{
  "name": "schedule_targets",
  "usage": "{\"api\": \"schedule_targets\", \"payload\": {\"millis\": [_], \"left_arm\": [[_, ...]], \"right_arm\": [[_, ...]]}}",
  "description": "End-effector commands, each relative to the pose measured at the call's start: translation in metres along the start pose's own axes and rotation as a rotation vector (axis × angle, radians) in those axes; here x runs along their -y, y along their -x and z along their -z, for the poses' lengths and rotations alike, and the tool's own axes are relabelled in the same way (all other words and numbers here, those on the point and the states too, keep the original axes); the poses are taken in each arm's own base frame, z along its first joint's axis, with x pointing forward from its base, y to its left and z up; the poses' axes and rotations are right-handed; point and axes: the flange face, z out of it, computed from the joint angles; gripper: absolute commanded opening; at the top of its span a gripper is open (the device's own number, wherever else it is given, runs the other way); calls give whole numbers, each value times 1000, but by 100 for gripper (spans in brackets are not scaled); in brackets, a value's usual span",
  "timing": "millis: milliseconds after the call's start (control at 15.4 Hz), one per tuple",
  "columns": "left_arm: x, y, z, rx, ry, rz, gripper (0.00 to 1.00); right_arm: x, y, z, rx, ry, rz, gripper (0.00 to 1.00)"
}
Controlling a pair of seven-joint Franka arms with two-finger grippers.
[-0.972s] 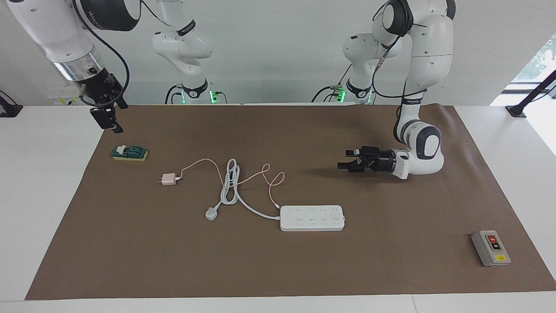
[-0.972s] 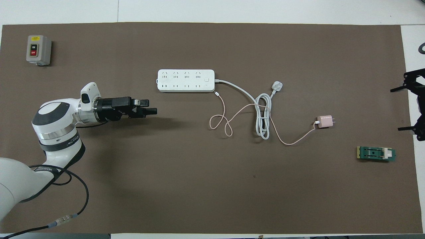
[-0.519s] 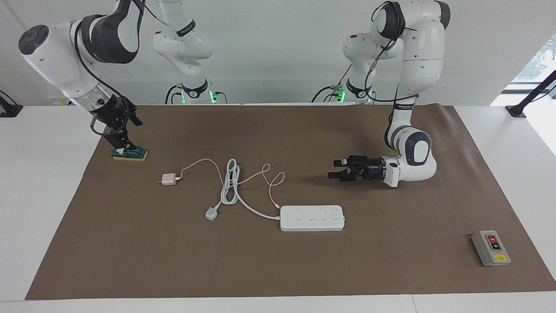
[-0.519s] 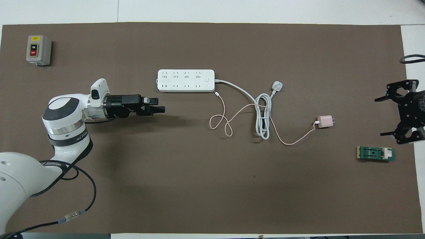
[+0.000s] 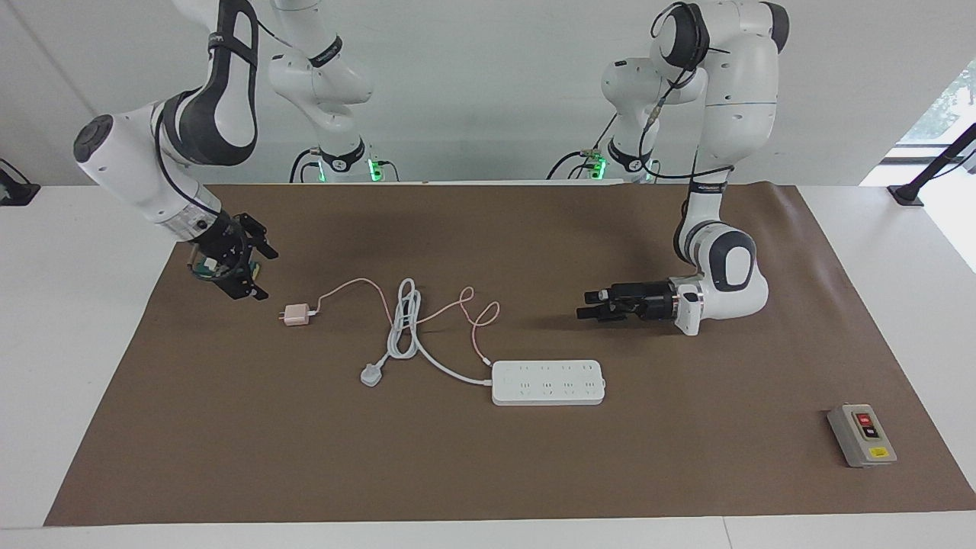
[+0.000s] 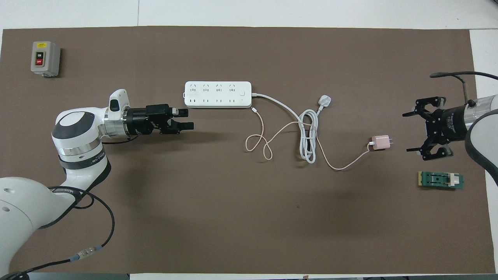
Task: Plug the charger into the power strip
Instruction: 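Lower the open right gripper over the pink charger plug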
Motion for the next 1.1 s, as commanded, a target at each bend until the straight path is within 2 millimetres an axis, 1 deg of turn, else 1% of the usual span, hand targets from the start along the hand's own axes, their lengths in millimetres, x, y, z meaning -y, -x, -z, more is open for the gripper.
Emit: {"api": "schedule_targets", "payload": {"millis": [0,65,194,259,324,389,454,583,713,908,1037], "left_arm": [[0,-2,-3,-15,-1,-6,100],[1,-2,-3,-15,-1,-12,100],[0,-3,-2,-15,0,-17,100],[0,-3,-2,-15,0,-18,100],[0,-3,-2,-15,0,-18,100],[0,-3,-1,-15,2,-17,100],[-1,-4,0,-15,5,-17,100],[-2,-4,0,-15,4,-20,100],[-2,-4,-1,-13,3,-20,100],[-1,-3,-2,-13,2,-18,100],[-1,-3,-3,-14,0,-19,100]], "right_arm": [[-1,-13,-15,21,-33,-11,100],[-2,-16,-21,20,-34,-26,100],[-7,-33,-29,29,-57,-69,100],[-10,-39,-34,43,-74,-86,100],[-12,-44,-36,62,-88,-88,100],[-12,-45,-38,71,-88,-70,100],[-11,-49,-45,77,-71,-65,100],[-10,-63,-67,89,-33,-62,100],[-6,-65,-79,92,-17,-59,100],[-6,-71,-96,103,15,-27,100],[0,-72,-99,129,48,-9,100]]}}
